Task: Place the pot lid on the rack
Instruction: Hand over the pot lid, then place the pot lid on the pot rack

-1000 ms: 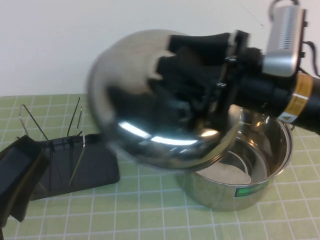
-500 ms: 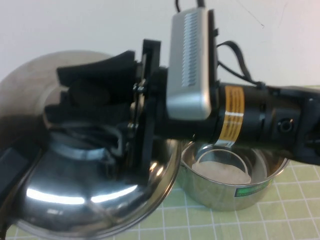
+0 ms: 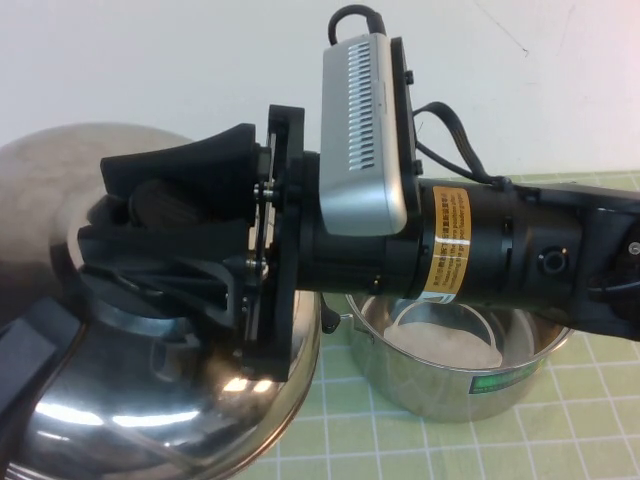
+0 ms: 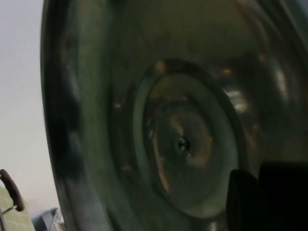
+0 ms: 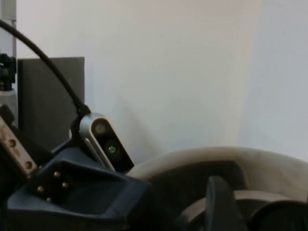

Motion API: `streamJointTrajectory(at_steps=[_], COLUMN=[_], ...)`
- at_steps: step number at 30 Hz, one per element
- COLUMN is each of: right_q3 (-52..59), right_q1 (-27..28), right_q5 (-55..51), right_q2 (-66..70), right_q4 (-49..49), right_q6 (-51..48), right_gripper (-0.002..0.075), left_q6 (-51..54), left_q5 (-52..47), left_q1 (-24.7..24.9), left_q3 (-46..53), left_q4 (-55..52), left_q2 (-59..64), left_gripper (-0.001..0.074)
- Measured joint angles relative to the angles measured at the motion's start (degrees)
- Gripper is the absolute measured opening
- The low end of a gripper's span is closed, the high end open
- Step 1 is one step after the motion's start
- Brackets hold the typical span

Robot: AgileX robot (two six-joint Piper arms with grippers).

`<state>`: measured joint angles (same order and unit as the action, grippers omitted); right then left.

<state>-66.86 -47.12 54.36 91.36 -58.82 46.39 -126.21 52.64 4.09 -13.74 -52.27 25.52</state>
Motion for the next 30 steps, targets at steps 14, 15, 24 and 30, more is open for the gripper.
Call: streamJointTrajectory(at_steps=[14, 15, 24, 30], right_q3=[-2.7, -3.4, -6.2, -5.7], right_q1=[0.6, 1.1, 5.5, 5.6], right_q5=[7.1, 7.1, 5.6, 3.7], right_q2=[-1.7, -2.5, -17.1, -22.5], right_q4=[-0.5, -1.3, -31.0, -42.9], right_q6=[3.1, 3.3, 13.8, 29.6], right_gripper=[0.0609, 0.0596, 0.01, 0.0012], left_q6=[4.5, 4.7, 2.1, 2.3], left_q5=[-7.0, -9.6, -33.6, -33.1], left_q1=[0.1, 0.1, 0.1, 0.1], left_q3=[-3.8, -5.5, -19.8, -23.6], left_q4=[-2.6, -4.2, -36.1, -44.9], left_q2=[0.2, 0.5, 11.6, 27.9], left_gripper=[0.0111, 0.0111, 0.0111, 0.0111])
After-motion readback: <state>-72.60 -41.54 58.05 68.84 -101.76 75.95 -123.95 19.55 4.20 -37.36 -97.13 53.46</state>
